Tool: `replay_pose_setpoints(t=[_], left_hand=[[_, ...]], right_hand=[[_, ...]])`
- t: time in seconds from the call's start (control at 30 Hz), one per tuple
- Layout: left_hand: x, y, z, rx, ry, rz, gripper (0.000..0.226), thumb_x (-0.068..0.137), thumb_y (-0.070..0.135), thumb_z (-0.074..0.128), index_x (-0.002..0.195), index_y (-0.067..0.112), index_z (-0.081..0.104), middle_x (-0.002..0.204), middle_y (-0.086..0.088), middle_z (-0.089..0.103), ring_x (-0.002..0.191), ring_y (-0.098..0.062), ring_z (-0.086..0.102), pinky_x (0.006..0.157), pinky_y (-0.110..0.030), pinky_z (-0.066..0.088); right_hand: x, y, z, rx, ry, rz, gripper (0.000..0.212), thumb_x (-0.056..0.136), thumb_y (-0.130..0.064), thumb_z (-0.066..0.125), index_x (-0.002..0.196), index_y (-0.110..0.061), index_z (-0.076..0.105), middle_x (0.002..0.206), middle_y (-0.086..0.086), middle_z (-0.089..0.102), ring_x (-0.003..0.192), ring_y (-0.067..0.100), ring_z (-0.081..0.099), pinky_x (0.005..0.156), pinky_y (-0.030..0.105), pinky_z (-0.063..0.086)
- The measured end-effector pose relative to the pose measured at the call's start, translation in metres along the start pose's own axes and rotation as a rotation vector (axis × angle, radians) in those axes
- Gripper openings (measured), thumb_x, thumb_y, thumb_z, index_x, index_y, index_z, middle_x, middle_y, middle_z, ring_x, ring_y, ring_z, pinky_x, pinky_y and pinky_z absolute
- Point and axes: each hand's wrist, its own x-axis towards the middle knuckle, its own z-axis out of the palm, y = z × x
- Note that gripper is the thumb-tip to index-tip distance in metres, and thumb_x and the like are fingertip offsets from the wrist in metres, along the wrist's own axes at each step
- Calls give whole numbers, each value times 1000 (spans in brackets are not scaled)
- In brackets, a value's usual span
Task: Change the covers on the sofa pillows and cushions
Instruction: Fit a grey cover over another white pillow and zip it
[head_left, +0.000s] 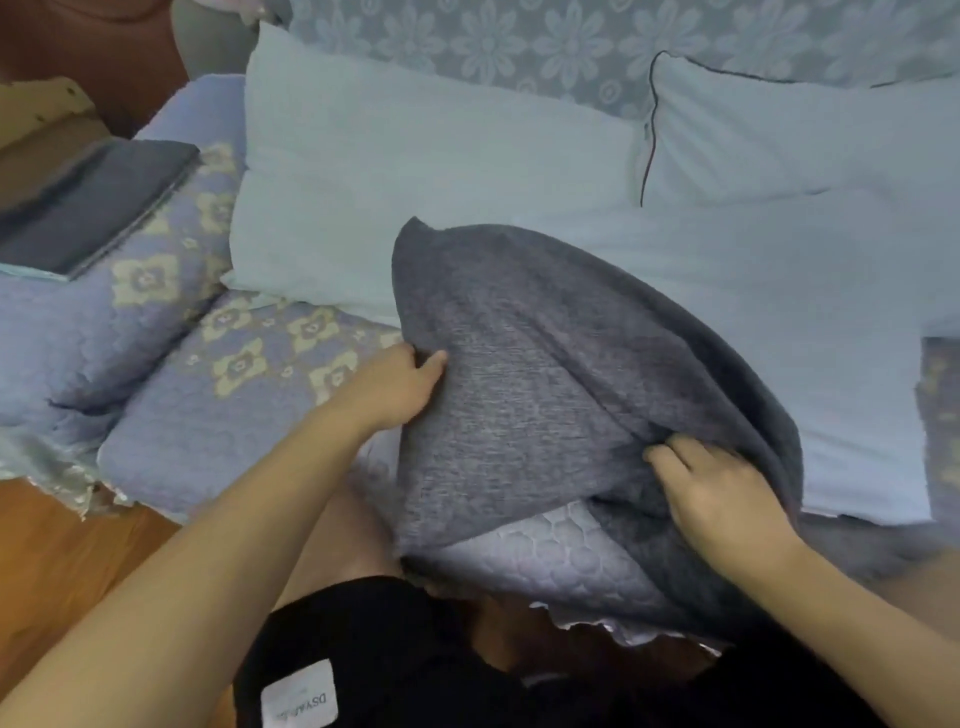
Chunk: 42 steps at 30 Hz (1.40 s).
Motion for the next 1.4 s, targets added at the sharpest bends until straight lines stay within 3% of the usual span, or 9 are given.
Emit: replay_pose_setpoints(t=[0.13, 0.2, 0.3, 0.43, 0.6, 0.73, 0.93, 1.2, 1.4], left_hand=[[-7, 16, 14, -629, -74, -241, 68, 91, 78, 42, 137, 28, 49, 127, 5, 64, 106, -18, 64, 82, -37, 52], [-8, 28, 29, -714, -4, -188, 75, 87, 78, 50, 143, 28, 45, 134, 8, 61, 114, -16, 62, 95, -37, 52], [0, 47, 22, -541, 357, -84, 55, 101, 50, 53, 141, 13, 53, 134, -2, 61, 123, -24, 58, 103, -33, 44], [17, 76, -57, -199, 498, 4, 46, 104, 37, 54, 132, 2, 62, 134, -20, 63, 123, -35, 59, 99, -34, 44], [56, 33, -127, 264, 522, -90, 54, 104, 39, 50, 134, -6, 51, 141, -37, 48, 130, -51, 47, 109, -50, 37], [38, 13, -42, 267, 566, 42, 51, 99, 22, 51, 147, 7, 38, 149, -34, 31, 133, -55, 35, 111, -63, 31], [2, 2, 27, 392, 509, 257, 61, 106, 50, 33, 161, 28, 19, 169, -12, 6, 156, -35, -2, 123, -58, 1], [19, -18, 9, 254, 371, 301, 56, 108, 44, 30, 162, 32, 16, 171, 0, 2, 157, -28, -5, 125, -57, 1], [20, -24, 5, 251, 283, 305, 61, 107, 45, 36, 162, 33, 13, 171, 3, -6, 156, -25, -13, 126, -53, -4]], right_hand=[[-8, 19, 2, -13, 157, 29, 30, 73, 6, 65, 102, 0, 70, 91, 17, 57, 81, 36, 50, 68, 46, 40], [-4, 18, 3, 7, 221, 177, 21, 80, 0, 57, 97, -3, 70, 92, 17, 54, 83, 35, 45, 70, 45, 36], [-4, -10, 6, 82, 211, 300, 19, 88, -12, 56, 104, -7, 66, 108, 15, 55, 95, 37, 46, 81, 49, 37], [-20, -7, 2, 57, 167, 275, 46, 91, -30, 60, 132, -10, 60, 134, 18, 49, 117, 42, 46, 101, 55, 35], [-30, 2, -5, 431, 270, 485, 54, 90, -29, 72, 135, -8, 51, 130, 11, 47, 117, 27, 44, 105, 34, 34], [-12, -8, -1, 470, 263, 425, 33, 88, -20, 73, 118, -12, 62, 98, -7, 51, 94, 12, 44, 86, 22, 32], [14, -45, -5, 303, 186, 235, 21, 80, -12, 75, 101, -13, 69, 94, 4, 59, 88, 26, 48, 77, 39, 41], [67, -130, -25, 612, -95, 179, 52, 85, -38, 67, 134, -28, 54, 128, 1, 46, 119, 23, 38, 102, 37, 37], [75, -149, -11, 677, -60, 157, 45, 83, -13, 64, 127, -22, 62, 132, -1, 49, 122, 23, 39, 104, 40, 41]])
